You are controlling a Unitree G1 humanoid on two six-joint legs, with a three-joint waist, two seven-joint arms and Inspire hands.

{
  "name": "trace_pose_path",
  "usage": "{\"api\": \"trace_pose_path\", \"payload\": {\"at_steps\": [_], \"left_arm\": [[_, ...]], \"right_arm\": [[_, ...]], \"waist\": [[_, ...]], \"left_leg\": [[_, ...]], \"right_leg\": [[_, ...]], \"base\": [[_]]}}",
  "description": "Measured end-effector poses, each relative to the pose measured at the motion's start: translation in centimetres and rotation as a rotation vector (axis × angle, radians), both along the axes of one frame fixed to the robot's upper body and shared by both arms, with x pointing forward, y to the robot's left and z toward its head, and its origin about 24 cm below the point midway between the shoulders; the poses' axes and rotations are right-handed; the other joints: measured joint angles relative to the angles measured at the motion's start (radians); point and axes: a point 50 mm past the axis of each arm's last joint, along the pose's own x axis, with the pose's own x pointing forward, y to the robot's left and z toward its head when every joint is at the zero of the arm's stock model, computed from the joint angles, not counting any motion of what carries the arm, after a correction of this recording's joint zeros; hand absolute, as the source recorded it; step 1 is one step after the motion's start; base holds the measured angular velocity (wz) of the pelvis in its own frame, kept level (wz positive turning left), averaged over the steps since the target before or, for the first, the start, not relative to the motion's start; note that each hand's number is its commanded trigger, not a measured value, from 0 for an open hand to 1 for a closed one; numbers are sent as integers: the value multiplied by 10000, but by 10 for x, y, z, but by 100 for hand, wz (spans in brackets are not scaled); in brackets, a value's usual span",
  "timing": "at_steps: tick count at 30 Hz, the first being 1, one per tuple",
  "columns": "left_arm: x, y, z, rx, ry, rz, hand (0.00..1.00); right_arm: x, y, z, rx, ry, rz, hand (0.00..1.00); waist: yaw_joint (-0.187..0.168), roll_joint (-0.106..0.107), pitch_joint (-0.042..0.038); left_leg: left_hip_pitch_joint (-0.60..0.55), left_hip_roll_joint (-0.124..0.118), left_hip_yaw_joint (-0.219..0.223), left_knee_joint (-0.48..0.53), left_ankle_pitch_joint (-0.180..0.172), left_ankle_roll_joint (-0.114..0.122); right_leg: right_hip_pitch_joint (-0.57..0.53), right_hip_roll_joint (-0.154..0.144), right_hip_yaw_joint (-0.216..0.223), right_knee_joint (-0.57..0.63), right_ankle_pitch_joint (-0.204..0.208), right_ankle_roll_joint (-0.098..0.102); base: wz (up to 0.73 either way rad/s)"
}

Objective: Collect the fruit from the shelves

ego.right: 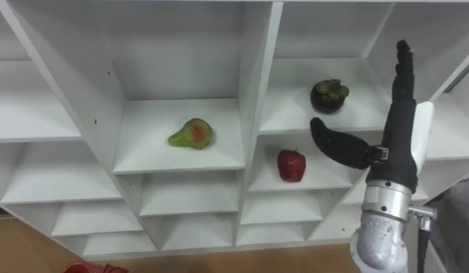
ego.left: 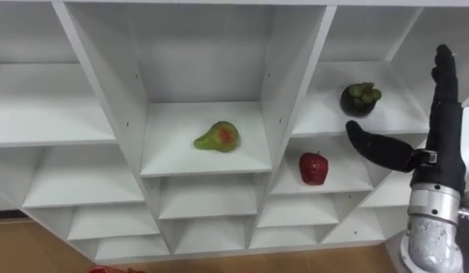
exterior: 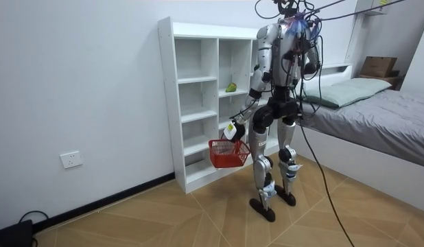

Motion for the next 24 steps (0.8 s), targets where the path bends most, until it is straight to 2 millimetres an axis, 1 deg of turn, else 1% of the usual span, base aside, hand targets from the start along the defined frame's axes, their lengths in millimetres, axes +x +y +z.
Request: {"api": "trace_pose_path", "payload": {"at_steps": [5, 9, 14, 16, 18, 21, 24], "left_arm": [[1, -1, 0, -246, 0, -119, 100], [3, -2, 1, -343, -51, -176, 100], [3, -2, 1, -348, -49, -175, 100], [4, -2, 2, -339, -94, -153, 100], [4, 0, 3, -322, -192, -34, 100], [3, 2, 3, -298, -213, 76, 100], [3, 2, 3, -281, -211, 98, 100]], "right_arm": [[6, -2, 2, -7, 192, 351, 0], [10, -4, -3, 54, 475, 408, 0], [12, -11, -7, 165, 841, 293, 0], [13, -11, -6, 151, 826, 311, 0], [17, -11, -2, 74, 718, 448, 0], [22, -10, 2, -90, 612, 634, 0], [25, -10, 2, -104, 670, 652, 0]], "waist": [[-37, -19, -3], [-8, -57, -12], [24, -76, -7], [28, -135, 8], [29, -235, 41], [48, -309, 29], [104, -331, 32]], "left_leg": [[-91, -6, -162, 59, 5, -4], [-151, -8, -211, 76, 28, -13], [-152, -8, -254, 71, 44, -26], [-147, -8, -273, 43, 76, -37], [-149, -7, -306, 22, 118, -54], [-147, -4, -308, 18, 133, -60], [-148, -11, -310, 19, 138, -53]], "right_leg": [[6, -14, -176, -3, 1, -3], [7, -31, -341, -10, 2, -3], [3, -28, -361, -17, 2, -3], [-5, -31, -394, -17, 2, -3], [-16, -28, -429, -16, 6, -12], [-15, -23, -428, -15, 17, -30], [-14, -30, -426, -14, 26, -43]], "base": [[10], [9], [1], [2], [4], [0], [0]]}}
